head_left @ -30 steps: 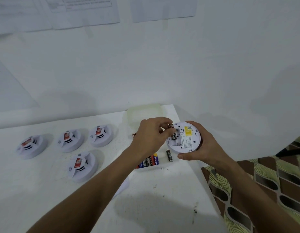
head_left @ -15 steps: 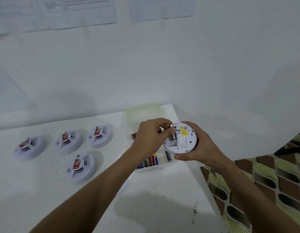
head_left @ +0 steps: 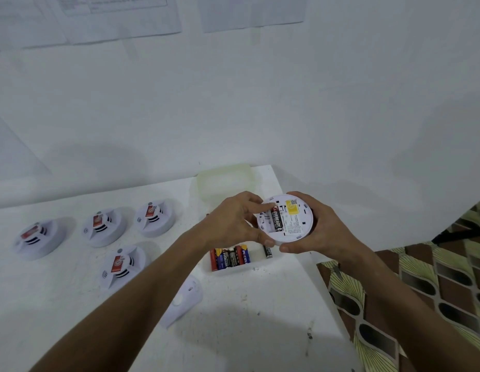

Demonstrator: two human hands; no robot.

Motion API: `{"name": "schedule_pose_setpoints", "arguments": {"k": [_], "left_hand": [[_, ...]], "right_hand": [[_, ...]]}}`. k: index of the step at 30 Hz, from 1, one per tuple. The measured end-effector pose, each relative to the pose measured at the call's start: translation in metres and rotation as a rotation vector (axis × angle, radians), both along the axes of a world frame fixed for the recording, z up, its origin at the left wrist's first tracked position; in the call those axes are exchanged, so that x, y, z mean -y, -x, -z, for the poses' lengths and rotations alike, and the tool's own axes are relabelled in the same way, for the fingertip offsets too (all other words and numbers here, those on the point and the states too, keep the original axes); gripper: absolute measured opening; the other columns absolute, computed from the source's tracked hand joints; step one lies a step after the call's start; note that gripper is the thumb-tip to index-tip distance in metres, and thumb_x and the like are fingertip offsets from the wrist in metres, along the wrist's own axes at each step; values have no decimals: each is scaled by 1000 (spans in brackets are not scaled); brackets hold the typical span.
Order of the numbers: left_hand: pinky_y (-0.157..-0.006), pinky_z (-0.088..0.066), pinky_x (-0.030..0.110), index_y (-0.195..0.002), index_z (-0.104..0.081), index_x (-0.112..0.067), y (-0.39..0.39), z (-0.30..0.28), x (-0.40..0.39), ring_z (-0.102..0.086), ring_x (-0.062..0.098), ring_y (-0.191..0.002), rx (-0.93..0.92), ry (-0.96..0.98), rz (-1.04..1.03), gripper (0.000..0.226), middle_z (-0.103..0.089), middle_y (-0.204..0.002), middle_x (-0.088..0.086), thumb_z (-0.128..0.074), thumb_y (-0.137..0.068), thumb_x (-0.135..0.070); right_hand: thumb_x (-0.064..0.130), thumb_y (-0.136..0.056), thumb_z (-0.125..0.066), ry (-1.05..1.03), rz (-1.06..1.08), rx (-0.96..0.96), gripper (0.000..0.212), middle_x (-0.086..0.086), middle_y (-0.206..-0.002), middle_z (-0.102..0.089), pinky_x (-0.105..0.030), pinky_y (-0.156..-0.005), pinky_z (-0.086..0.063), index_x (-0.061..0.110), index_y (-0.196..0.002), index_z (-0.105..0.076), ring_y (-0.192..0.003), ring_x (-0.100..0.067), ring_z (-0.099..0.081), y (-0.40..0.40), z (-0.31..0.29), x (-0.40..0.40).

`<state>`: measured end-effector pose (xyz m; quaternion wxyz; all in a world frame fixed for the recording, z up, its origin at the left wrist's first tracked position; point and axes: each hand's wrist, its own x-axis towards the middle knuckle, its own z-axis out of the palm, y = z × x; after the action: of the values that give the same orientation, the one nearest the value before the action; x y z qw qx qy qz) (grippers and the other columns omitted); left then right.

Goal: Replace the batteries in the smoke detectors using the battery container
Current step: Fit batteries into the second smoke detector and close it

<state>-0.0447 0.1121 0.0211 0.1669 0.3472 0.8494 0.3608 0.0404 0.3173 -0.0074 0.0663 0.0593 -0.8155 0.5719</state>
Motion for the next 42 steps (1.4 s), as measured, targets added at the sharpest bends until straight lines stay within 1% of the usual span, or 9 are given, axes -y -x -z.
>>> {"name": "schedule_pose_setpoints", "arguments": {"k": [9, 12, 14, 20, 24, 28, 32, 38, 42], "left_hand": [[-83, -56, 24, -121, -64, -34, 1, 7, -8, -65, 4, -94, 109, -58, 32, 49, -51, -125, -14, -81, -75, -29], [-72, -60, 33, -107, -63, -25, 2, 14, -7, -69, 17, -85, 202, -136, -142, 26, -62, -110, -7, -66, -83, -14], [-68, -58, 31, -96, -65, -21, 5, 24, -8, -67, 17, -77, 77, 37, -207, 12, -67, -96, -2, -68, -85, -22], [-81, -50, 36, -118, -65, -10, 2, 48, -23, -65, 23, -93, -8, 448, -121, 56, -68, -102, 9, -69, -80, -51], [-57, -41, 27, -93, -72, -8, 0, 54, -26, -59, 26, -70, 26, 410, -118, 34, -66, -81, 11, -68, -84, -40], [-65, -49, 25, -100, -73, -13, -1, 58, -25, -65, 16, -77, 55, 359, -200, 33, -69, -89, 3, -75, -79, -38], [-52, -47, 17, -89, -66, -13, -8, 41, -22, -64, 9, -56, 79, 180, -260, 16, -70, -77, -2, -76, -81, -22], [-66, -55, 23, -99, -64, -22, -24, -6, -4, -69, 4, -73, -72, -403, -482, 18, -72, -84, -10, -73, -83, -17], [-72, -56, 24, -104, -71, -25, -36, -20, 12, -67, -4, -79, -175, -355, -434, 21, -67, -81, -27, -74, -83, -23]], "right_hand": [[0, -54, -92, 27, 44, 6, 81, 12, -110, -68, -21, -80, -56, 27, -121, -56, -104, -11, -64, -1, 12, -16], [1, -54, -92, 52, 89, 22, 84, 11, -113, -67, -24, -84, -56, 26, -125, -55, -107, -9, -63, -3, 17, -27], [3, -53, -93, 51, 104, 38, 86, 10, -115, -67, -24, -85, -55, 24, -127, -55, -108, -10, -63, -6, 21, -33], [4, -53, -94, 45, 115, 55, 87, 12, -115, -66, -21, -87, -54, 23, -128, -53, -110, -8, -61, -10, 31, -36], [13, -53, -95, 19, 102, 66, 88, 14, -117, -65, -20, -89, -53, 25, -130, -52, -112, -9, -61, -12, 33, -36], [15, -53, -95, 20, 100, 70, 89, 14, -118, -64, -18, -89, -52, 25, -130, -52, -113, -9, -60, -13, 32, -35], [9, -54, -94, 22, 84, 66, 87, 17, -114, -65, -15, -86, -52, 24, -129, -52, -110, -6, -61, -12, 28, -30], [3, -52, -93, 50, 30, 43, 86, 15, -113, -66, -15, -82, -52, 22, -126, -53, -107, -6, -62, -4, 15, -13], [7, -49, -94, 41, -25, 18, 88, 14, -113, -67, -13, -81, -51, 23, -126, -53, -105, -6, -63, 6, 6, 8]]}}
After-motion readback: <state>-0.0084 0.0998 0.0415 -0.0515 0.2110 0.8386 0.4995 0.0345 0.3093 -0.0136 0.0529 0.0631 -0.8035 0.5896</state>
